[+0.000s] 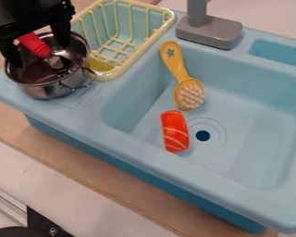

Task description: Move the fork to the right top of sink

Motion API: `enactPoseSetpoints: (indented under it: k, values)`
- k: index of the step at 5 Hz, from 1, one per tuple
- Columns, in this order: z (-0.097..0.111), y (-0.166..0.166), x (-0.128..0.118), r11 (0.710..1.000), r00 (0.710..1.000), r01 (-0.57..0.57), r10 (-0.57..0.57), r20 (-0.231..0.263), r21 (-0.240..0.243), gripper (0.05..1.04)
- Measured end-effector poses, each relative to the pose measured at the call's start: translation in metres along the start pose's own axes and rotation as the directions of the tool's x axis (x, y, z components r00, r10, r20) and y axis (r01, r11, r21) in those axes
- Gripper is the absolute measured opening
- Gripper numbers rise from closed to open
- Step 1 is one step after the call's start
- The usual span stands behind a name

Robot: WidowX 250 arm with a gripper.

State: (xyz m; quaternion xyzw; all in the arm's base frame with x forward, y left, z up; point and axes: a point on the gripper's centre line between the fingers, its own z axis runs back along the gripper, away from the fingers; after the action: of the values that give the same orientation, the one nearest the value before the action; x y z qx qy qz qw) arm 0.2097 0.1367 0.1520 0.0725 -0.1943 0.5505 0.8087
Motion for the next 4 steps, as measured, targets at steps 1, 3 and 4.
enactPoseSetpoints:
  k: [1,3,4]
  values:
    - [-0.0012,-0.0026,0.0032,0.997,0.998,-0.065,0.066,0.014,-0.032,0.999]
    - [-0.004,-0.0059,-0.0024,0.993,0.993,-0.115,0.116,0.009,-0.038,0.999]
    - [-0.0065,-0.0076,-0.0065,0.993,0.993,-0.115,0.115,-0.002,-0.03,0.999]
